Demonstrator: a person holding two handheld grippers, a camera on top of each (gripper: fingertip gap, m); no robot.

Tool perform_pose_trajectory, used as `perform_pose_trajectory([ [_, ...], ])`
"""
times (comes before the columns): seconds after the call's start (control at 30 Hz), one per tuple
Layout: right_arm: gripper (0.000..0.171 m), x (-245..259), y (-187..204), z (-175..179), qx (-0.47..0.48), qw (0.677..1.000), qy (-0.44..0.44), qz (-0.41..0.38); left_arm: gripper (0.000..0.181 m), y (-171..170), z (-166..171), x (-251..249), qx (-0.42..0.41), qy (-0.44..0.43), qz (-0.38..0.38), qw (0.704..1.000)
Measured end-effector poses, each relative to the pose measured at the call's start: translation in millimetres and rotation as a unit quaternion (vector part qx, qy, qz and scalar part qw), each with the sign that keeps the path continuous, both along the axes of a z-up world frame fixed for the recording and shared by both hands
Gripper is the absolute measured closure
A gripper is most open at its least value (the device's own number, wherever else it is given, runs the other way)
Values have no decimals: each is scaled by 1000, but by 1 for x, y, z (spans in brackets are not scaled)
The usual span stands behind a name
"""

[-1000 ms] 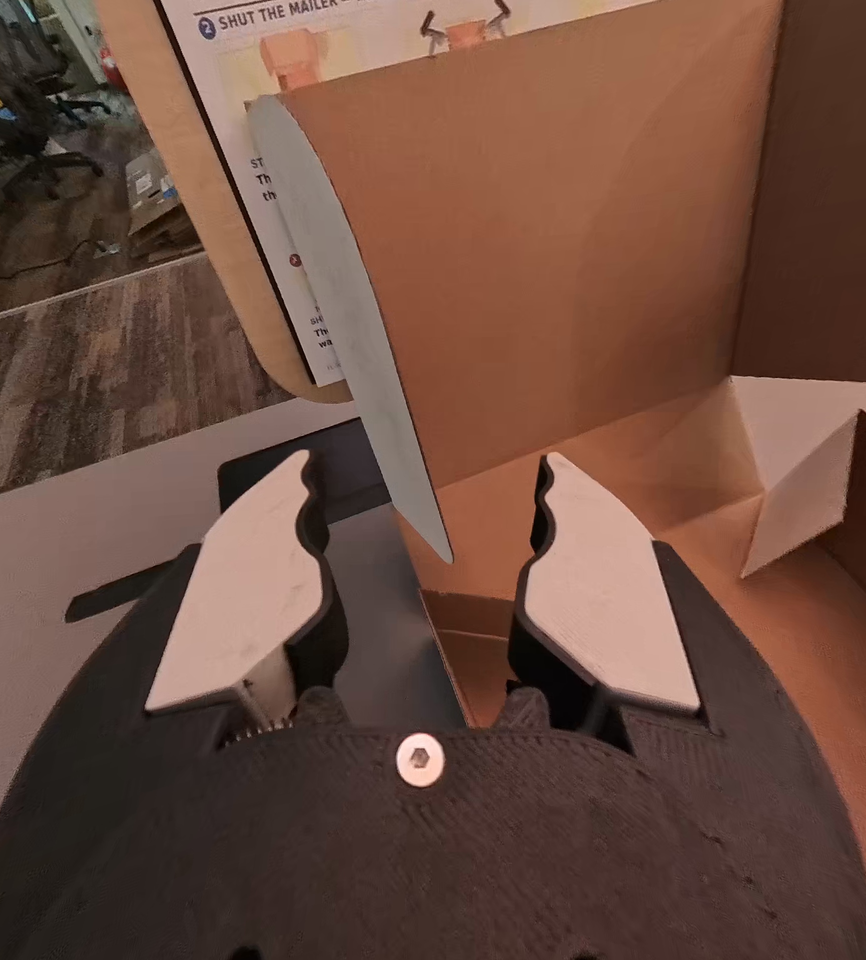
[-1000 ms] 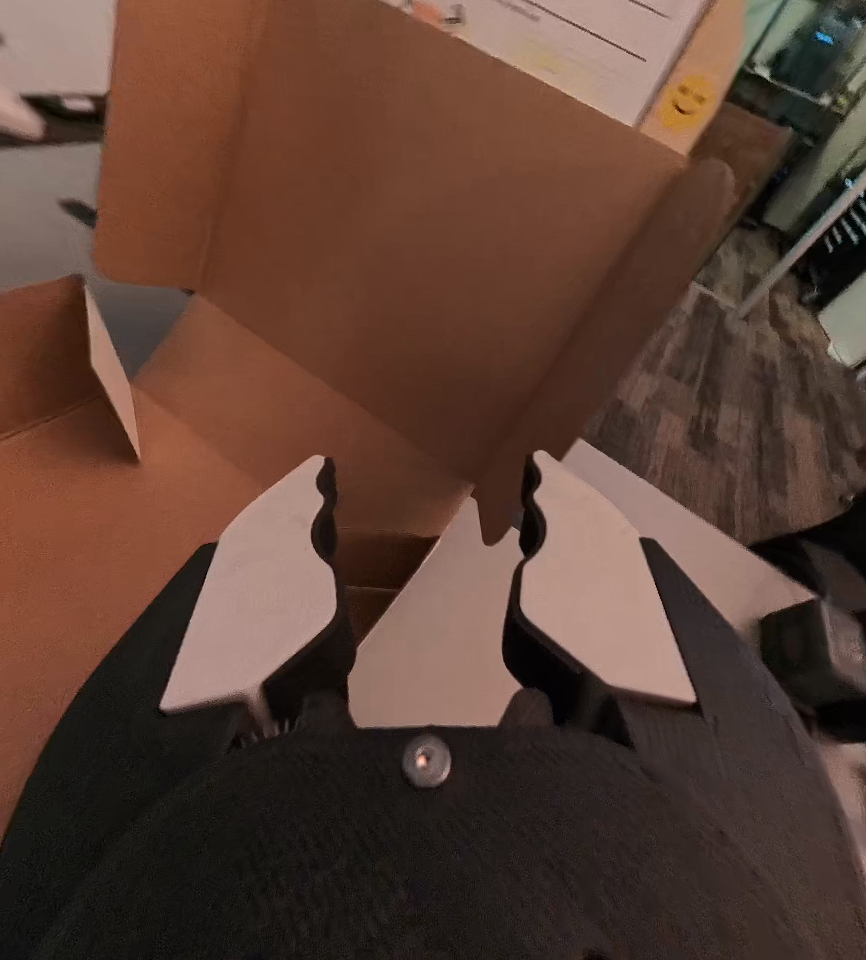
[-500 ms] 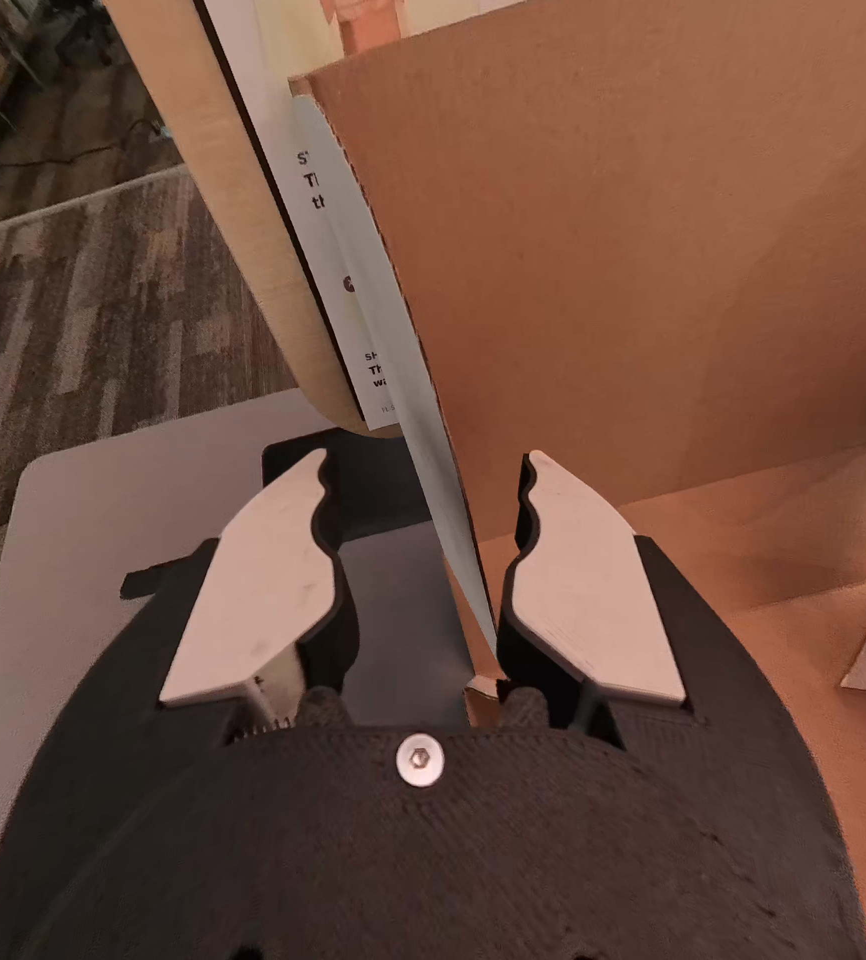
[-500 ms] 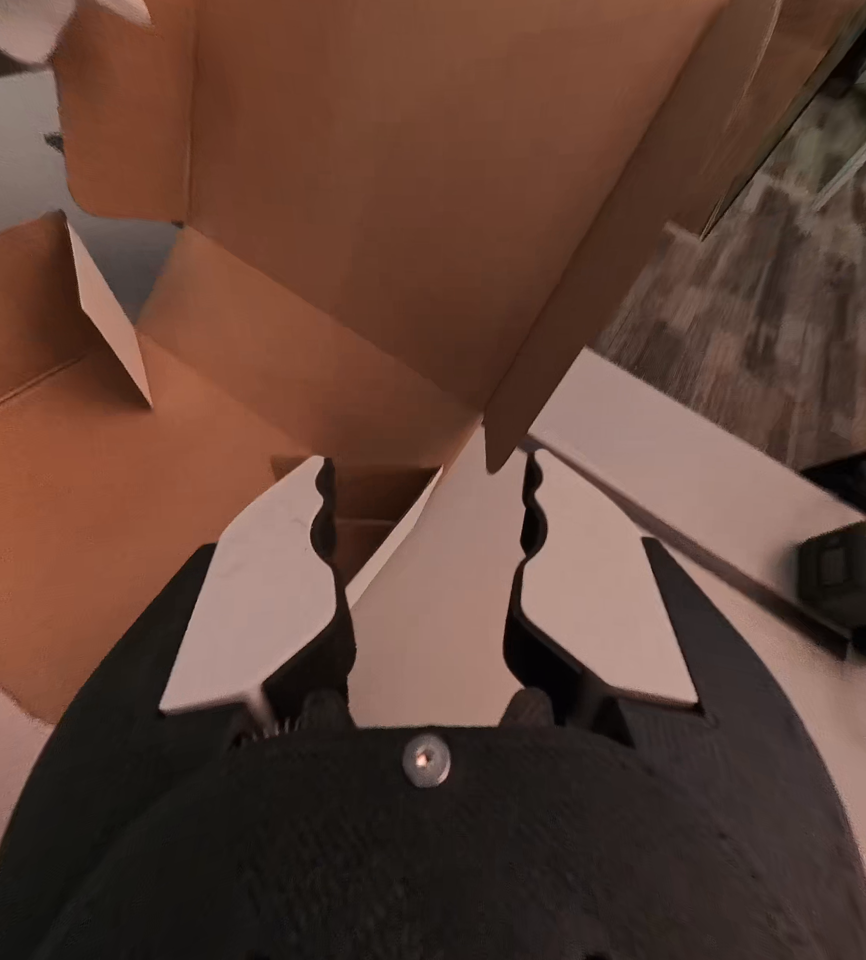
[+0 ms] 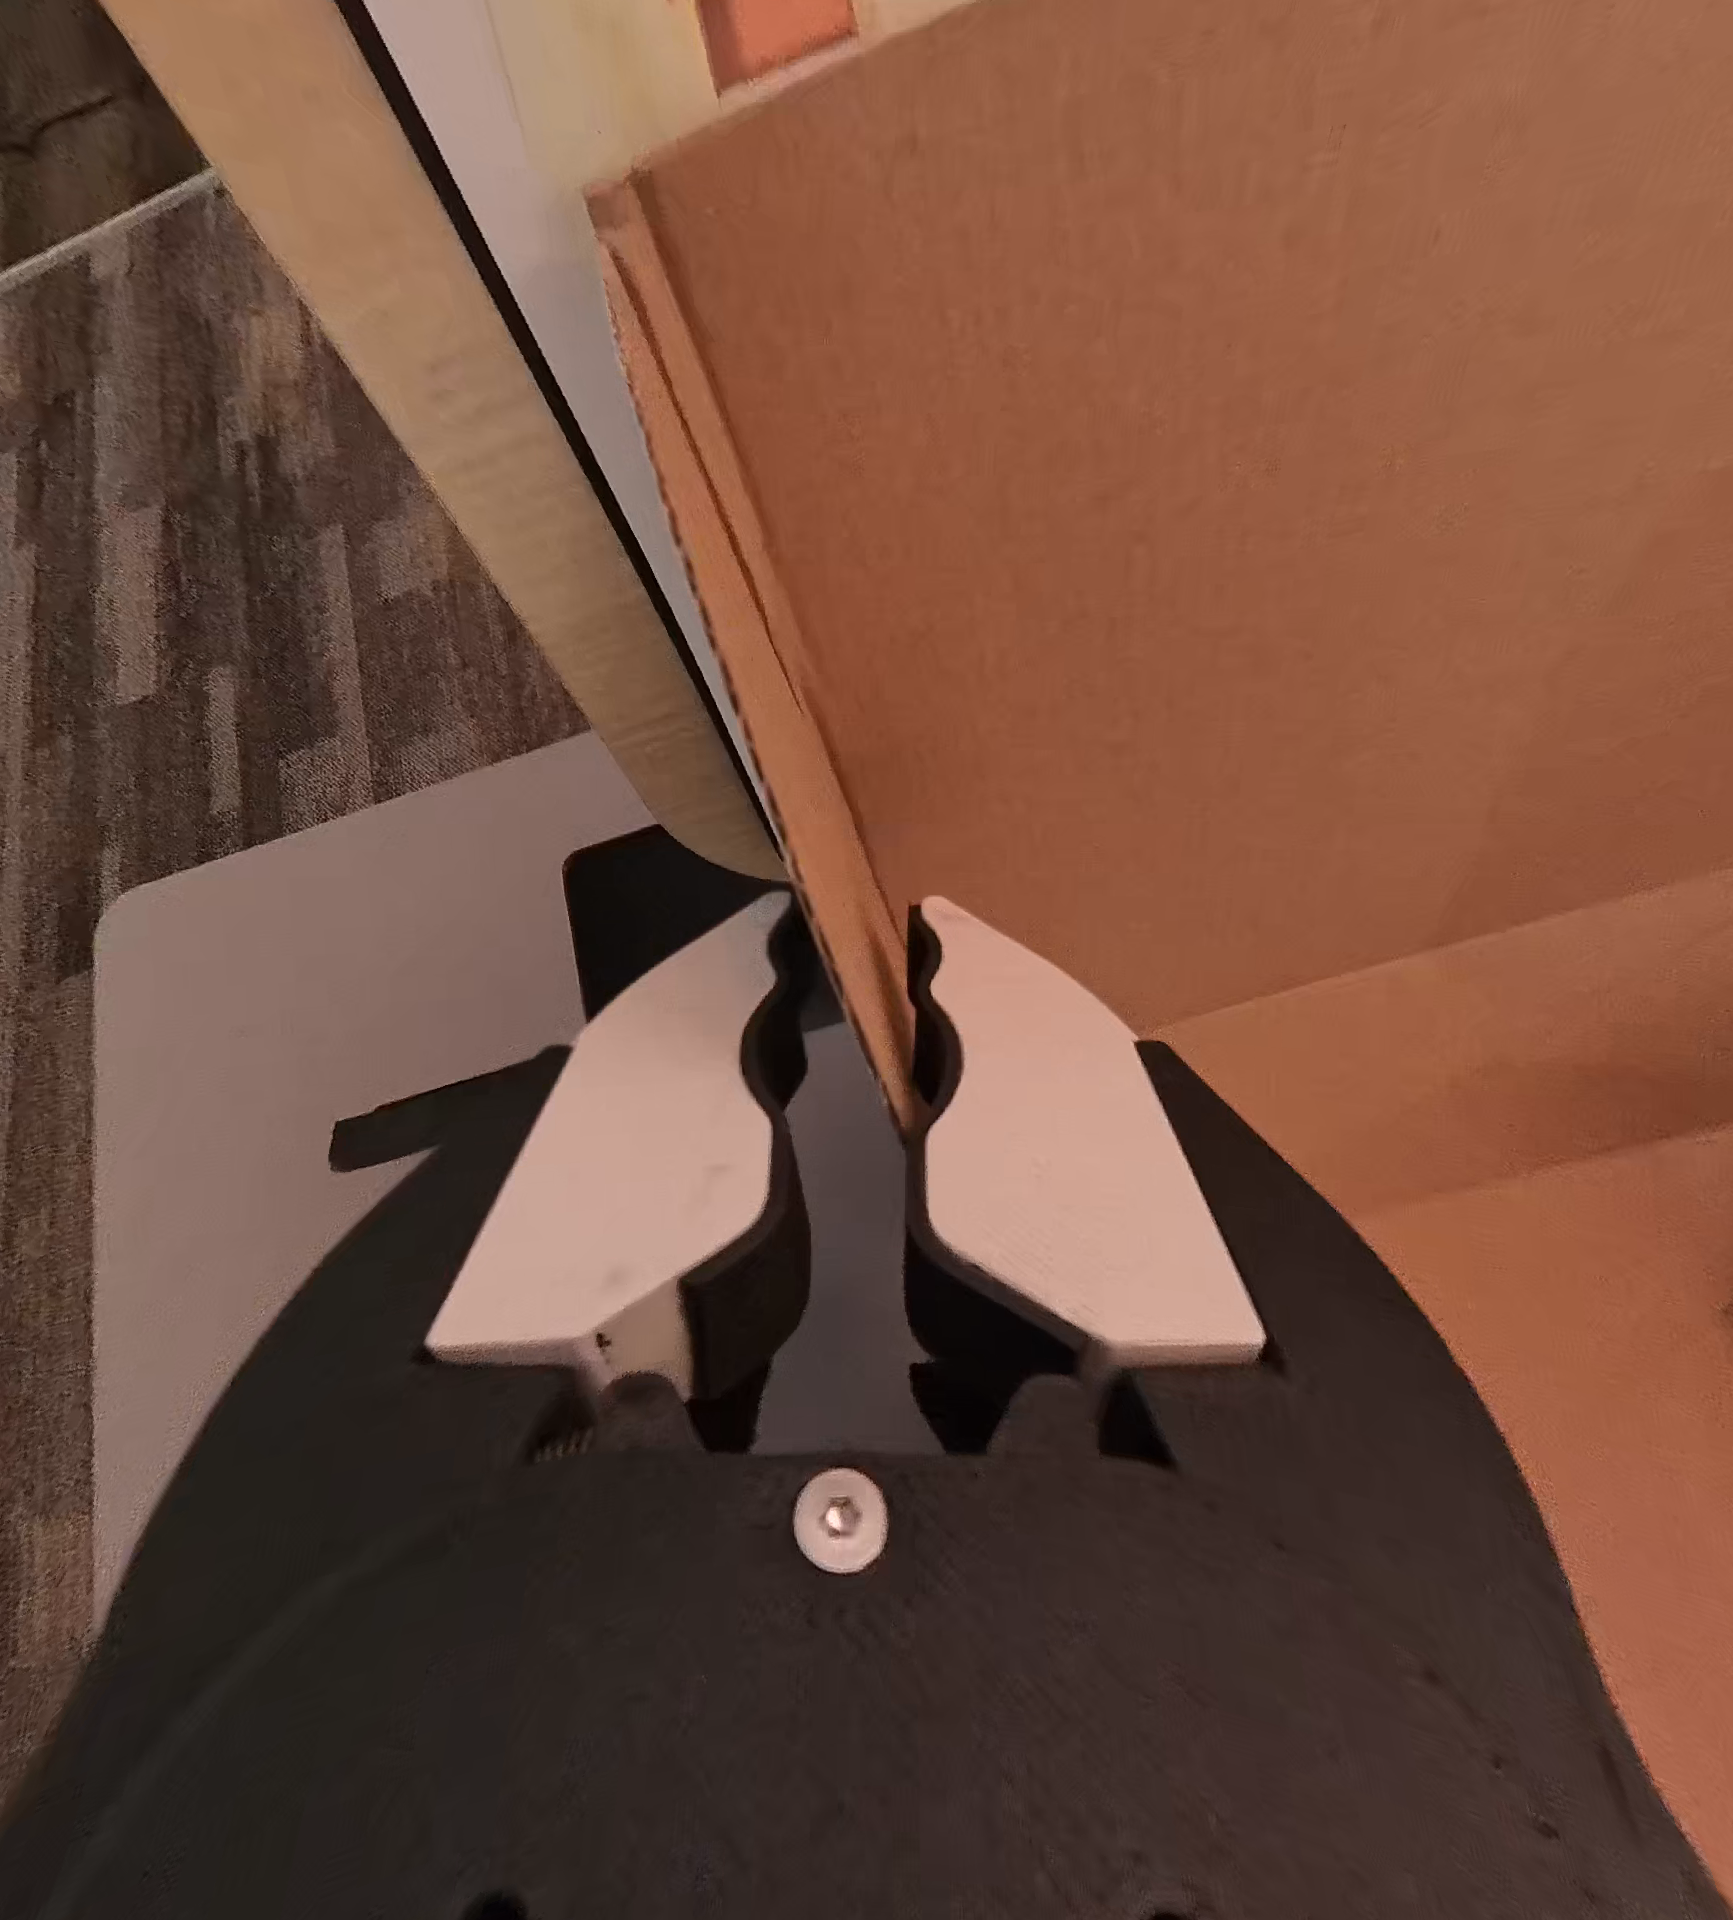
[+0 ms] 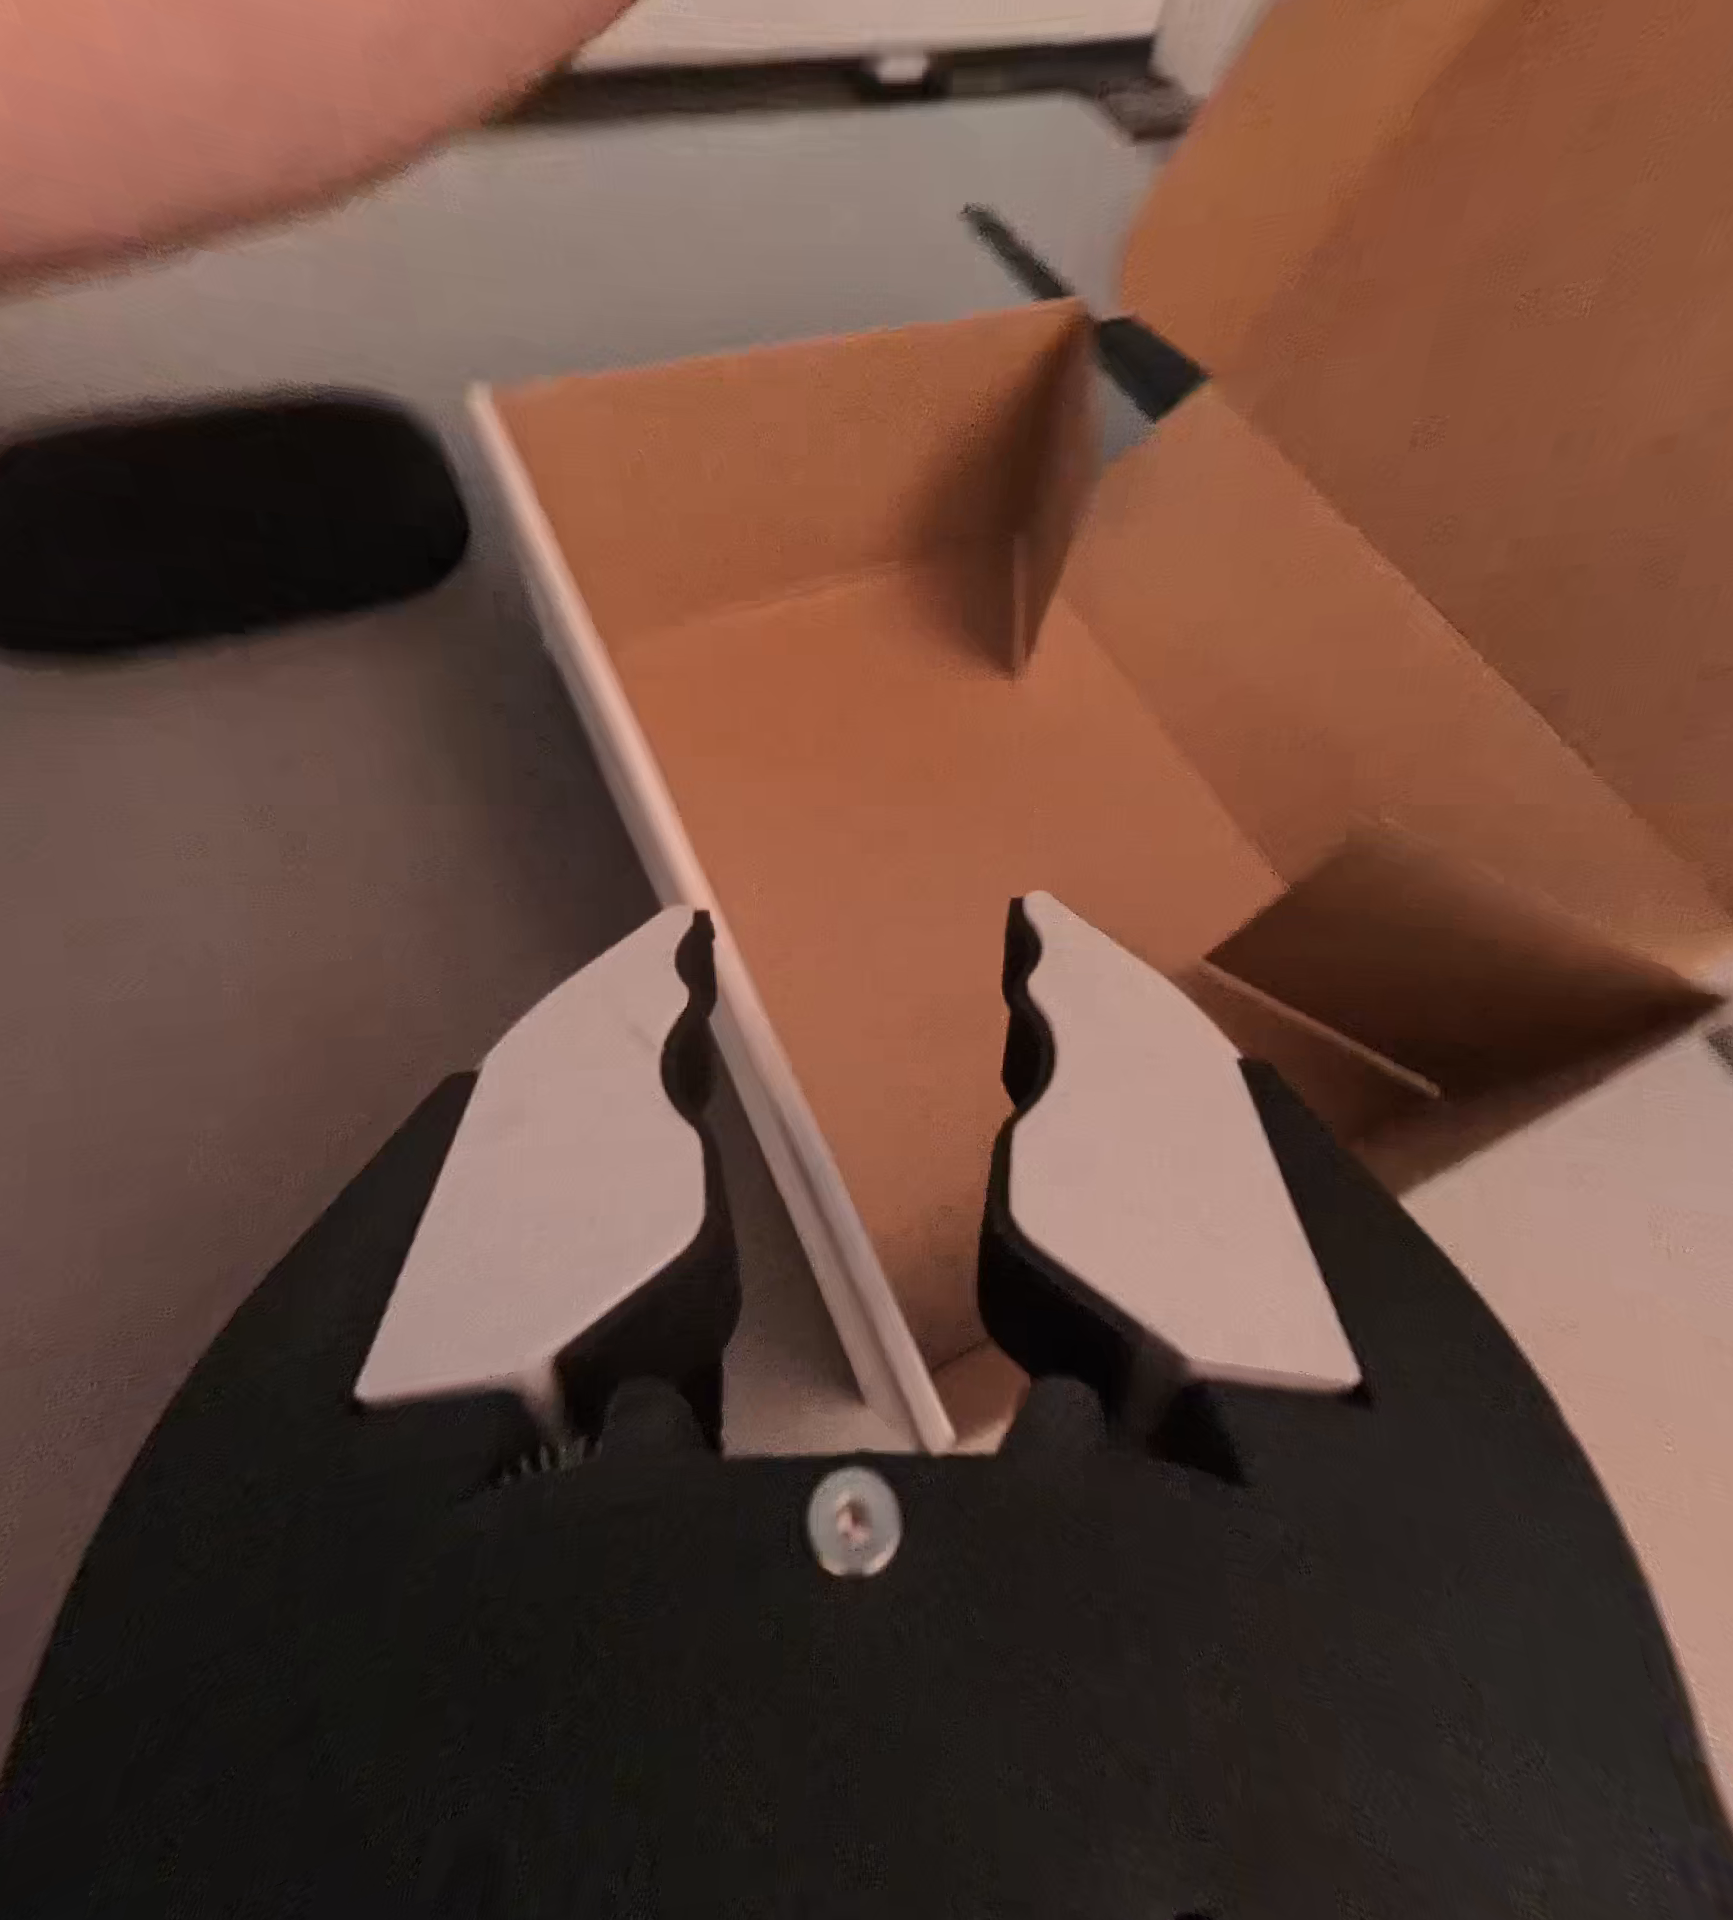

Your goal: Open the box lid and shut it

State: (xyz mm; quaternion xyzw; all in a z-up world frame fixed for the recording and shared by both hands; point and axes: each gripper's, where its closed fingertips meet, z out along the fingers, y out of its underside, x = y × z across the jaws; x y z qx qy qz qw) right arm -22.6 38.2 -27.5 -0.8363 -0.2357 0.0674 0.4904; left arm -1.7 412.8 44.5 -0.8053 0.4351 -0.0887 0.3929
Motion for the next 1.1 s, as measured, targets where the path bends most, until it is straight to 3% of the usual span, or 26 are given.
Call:
perform_pose_trajectory([
  [0.03, 117, -10, 0, -9, -7, 999, -45, 22, 165, 0, -3, 0, -6, 3, 2, 1000],
  [0.17, 117, -26, 11, -38, -51, 988, -133, 65, 166, -5, -14, 3, -32, 4, -1, 999],
  [0.5, 128, -39, 22, -39, -80, 985, -127, 87, 178, -10, 1, -7, -11, -1, 0, 1000],
  [0.87, 159, -52, 16, -47, -124, 980, -119, 103, 179, -38, 15, -23, -28, 8, -23, 999],
  [1.1, 161, -54, 14, -48, -143, 981, -99, 90, 179, -53, 31, -30, -24, 20, -33, 999],
])
